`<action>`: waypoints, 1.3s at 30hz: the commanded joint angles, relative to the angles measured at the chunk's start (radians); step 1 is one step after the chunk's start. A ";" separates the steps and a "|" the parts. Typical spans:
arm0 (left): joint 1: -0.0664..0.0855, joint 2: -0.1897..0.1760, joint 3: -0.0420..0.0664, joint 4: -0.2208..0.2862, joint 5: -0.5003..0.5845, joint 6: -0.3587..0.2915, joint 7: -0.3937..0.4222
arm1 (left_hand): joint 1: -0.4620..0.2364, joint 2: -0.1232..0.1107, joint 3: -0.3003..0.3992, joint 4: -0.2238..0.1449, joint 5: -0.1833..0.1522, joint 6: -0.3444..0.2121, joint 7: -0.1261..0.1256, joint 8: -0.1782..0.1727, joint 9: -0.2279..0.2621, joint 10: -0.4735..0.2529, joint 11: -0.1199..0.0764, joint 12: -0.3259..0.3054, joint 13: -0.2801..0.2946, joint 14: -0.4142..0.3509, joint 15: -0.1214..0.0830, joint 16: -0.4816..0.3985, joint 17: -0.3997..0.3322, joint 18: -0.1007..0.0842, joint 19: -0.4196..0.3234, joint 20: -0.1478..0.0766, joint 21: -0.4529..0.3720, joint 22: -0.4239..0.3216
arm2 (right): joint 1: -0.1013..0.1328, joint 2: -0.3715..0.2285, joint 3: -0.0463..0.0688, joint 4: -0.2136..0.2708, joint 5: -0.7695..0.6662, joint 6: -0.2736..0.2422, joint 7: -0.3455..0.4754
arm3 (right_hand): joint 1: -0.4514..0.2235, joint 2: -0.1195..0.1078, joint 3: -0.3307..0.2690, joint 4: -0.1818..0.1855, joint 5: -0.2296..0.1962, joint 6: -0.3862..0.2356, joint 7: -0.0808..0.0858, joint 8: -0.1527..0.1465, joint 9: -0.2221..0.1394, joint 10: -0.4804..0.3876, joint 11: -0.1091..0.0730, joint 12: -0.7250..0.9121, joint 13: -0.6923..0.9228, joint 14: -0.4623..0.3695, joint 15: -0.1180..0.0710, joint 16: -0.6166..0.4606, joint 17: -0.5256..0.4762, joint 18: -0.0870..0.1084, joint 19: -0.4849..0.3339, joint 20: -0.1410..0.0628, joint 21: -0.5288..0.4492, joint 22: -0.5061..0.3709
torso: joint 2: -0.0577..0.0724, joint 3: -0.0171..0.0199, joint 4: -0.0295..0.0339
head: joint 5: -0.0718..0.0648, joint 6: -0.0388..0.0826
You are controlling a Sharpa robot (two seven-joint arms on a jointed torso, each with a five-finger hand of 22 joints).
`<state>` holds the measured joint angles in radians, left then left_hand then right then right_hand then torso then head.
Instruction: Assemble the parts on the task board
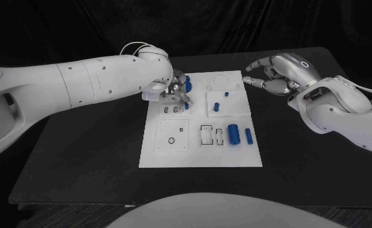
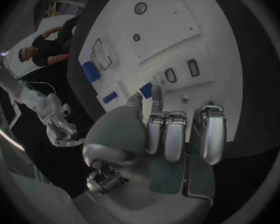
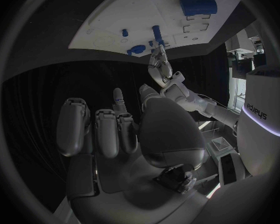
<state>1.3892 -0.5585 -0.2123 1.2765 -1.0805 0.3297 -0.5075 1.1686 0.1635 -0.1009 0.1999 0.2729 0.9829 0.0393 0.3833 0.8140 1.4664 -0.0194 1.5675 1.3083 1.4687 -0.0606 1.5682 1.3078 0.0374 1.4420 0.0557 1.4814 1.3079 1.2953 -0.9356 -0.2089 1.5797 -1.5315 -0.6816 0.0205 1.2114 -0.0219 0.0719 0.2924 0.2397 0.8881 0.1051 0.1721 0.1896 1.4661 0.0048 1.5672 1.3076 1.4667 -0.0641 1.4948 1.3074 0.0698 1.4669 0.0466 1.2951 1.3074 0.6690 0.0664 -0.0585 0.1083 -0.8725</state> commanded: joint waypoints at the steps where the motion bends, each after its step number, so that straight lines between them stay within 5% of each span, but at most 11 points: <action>1: -0.003 0.004 0.001 -0.003 0.001 0.002 0.026 | 0.010 -0.002 0.015 -0.003 0.010 0.006 0.001 -0.012 -0.004 0.104 -0.004 0.003 0.262 0.102 -0.002 0.003 0.263 0.006 -0.007 -0.004 -0.008 0.126 | -0.002 0.000 0.001 0.000 -0.002 0.000 -0.014 | -0.005 0.008 -0.007 -0.002 0.004 0.008 0.000 -0.003 -0.001 0.105 0.010 0.004 0.263 0.079 0.009 -0.005 0.145 -0.008 0.013 0.004 -0.003 0.182 | 0.000 0.0001 -0.0012 | -0.002 0.000; 21: -0.010 0.012 0.001 -0.018 0.001 -0.001 0.043 | 0.021 -0.047 0.161 -0.073 0.050 0.037 -0.002 -0.083 -0.013 0.104 -0.007 0.003 0.262 0.102 -0.005 0.003 0.263 0.007 -0.008 -0.008 -0.016 0.128 | -0.003 0.001 0.001 -0.001 -0.002 0.002 -0.017 | -0.002 0.012 -0.005 -0.005 0.011 0.013 0.001 -0.001 -0.002 0.105 0.012 0.004 0.263 0.078 0.011 -0.008 0.142 -0.007 0.010 0.006 -0.011 0.180 | 0.000 -0.0003 0.0005 | -0.009 0.000; 39: -0.013 -0.003 0.001 -0.009 0.001 -0.014 0.037 | -0.016 -0.099 0.293 -0.129 0.058 0.062 -0.010 -0.090 0.024 0.104 -0.014 0.003 0.262 0.102 -0.012 0.003 0.263 0.006 -0.002 -0.014 -0.018 0.135 | -0.004 0.003 0.001 -0.003 -0.001 0.004 -0.021 | 0.001 0.013 -0.005 -0.006 0.015 0.018 0.001 0.001 -0.002 0.105 0.014 0.004 0.263 0.076 0.012 -0.014 0.133 -0.005 0.006 0.007 -0.021 0.177 | 0.001 -0.0009 0.0023 | -0.005 0.000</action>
<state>1.3802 -0.5617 -0.2109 1.2645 -1.0801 0.3234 -0.4793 1.1580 0.0712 0.1870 0.0716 0.3263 1.0401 0.0287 0.2978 0.8360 1.4669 -0.0264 1.5673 1.3077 1.4649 -0.0643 1.5682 1.3075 0.0374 1.4421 0.0485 1.4670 1.3076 1.2940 -0.9319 -0.2089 1.5769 -1.5308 -0.6796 0.0187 1.2082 -0.0182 0.0690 0.2896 0.2481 0.9022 0.1051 0.1721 0.1890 1.4660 0.0121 1.5672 1.3074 1.4659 -0.0578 1.4837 1.3073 0.0697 1.4669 0.0466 1.2776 1.3079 0.6697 0.0656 -0.0563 0.1020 -0.8725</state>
